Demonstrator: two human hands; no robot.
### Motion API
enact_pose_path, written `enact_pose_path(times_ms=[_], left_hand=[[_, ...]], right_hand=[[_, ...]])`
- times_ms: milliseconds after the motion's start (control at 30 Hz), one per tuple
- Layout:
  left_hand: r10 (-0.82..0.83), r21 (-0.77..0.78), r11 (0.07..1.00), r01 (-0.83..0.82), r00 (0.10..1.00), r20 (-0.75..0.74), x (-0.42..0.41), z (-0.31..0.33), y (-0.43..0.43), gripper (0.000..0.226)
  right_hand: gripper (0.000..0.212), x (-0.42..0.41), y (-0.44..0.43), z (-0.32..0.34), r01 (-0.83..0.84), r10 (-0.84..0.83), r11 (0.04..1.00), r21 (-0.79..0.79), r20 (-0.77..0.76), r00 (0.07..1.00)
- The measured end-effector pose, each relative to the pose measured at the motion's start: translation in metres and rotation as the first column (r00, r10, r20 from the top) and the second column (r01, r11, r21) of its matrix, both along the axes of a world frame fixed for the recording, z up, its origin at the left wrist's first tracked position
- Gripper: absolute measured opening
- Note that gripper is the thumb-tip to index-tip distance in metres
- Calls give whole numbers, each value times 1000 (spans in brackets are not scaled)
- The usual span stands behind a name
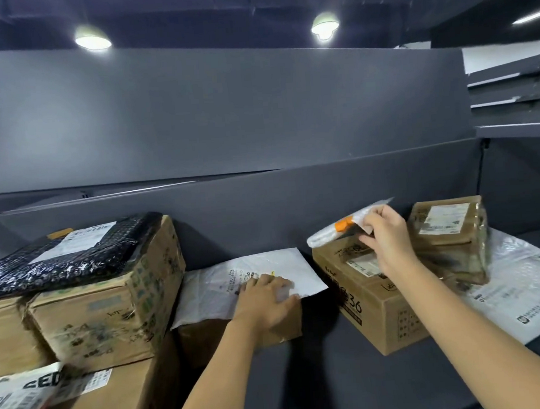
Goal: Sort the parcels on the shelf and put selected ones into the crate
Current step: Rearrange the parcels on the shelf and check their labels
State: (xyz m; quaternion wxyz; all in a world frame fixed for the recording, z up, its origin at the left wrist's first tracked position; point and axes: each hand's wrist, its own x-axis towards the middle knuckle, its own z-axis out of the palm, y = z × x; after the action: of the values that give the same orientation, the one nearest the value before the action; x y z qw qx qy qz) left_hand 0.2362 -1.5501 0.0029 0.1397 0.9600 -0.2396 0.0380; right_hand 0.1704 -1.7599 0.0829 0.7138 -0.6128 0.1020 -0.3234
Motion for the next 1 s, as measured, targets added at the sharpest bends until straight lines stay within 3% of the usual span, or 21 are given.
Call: enact_pose_path(times_ms=[67,133,233,300,333,400,467,533,600,667,700,733,767,800,833,867,900,933,967,1000], left_hand=[[-63,-201,978,56,998,-28,-1,3,11,54],[-95,-517,853,63,995,-37,-5,15,20,36],[-8,-815,575,76,996,88,-12,47,34,26],[85,-868,472,154,972,219,-20,67,45,33],[140,-842,497,209,939,316,-24,74,51,41],[165,-709,638,300,846,507,-34,87,61,58],[31,-580,726,370,824,565,-47,102,65,70],[-133,-473,783,404,851,508,-59,114,62,79],[-283,-454,801,390,915,287,-68,120,52,74],[-426,-574,753,322,903,-53,-74,118,42,49],[-461,-634,723,277,876,-144,-75,115,37,41],[-472,-674,697,245,864,-174,-76,111,34,38],[-473,-717,661,222,864,-170,-76,107,32,37],[-455,-766,611,198,880,-135,-77,104,32,36],[-420,-817,550,173,903,-91,-77,103,33,35],[-379,-868,475,147,924,-51,-76,101,35,35],[-344,-913,388,123,939,-20,-75,101,37,33],[-315,-949,301,96,949,-4,-74,100,39,30],[-287,-969,235,71,958,0,-74,99,40,27],[-257,-978,201,50,966,-3,-74,98,41,26]], right_hand=[[32,-12,6,13,-133,120,988,74,150,981],[31,-23,8,24,-266,236,958,107,232,944],[28,-32,10,37,-382,370,922,56,157,916],[28,-38,14,47,-416,414,909,7,83,907],[29,-40,16,51,-436,434,900,3,67,898],[28,-45,18,56,-494,491,869,26,67,869],[24,-48,21,62,-570,565,819,63,84,821],[23,-51,25,73,-660,660,741,124,48,749],[25,-45,29,82,-706,715,692,151,-6,699],[32,-41,38,87,-532,512,824,-195,-144,847],[39,-36,45,82,-425,405,818,-387,-137,904],[41,-38,55,78,-403,359,850,-338,-188,914],[38,-41,59,72,-226,155,913,-340,-223,962],[30,-41,58,62,-47,-19,919,-392,-163,986],[21,-38,54,48,-95,88,948,-304,-35,995],[24,-40,54,43,-318,312,948,15,156,937],[41,-42,47,33,-665,625,711,228,229,747],[56,-45,40,29,-781,733,561,274,275,622],[60,-46,39,25,-833,792,505,225,262,551],[55,-47,42,19,-830,805,536,153,202,557]])
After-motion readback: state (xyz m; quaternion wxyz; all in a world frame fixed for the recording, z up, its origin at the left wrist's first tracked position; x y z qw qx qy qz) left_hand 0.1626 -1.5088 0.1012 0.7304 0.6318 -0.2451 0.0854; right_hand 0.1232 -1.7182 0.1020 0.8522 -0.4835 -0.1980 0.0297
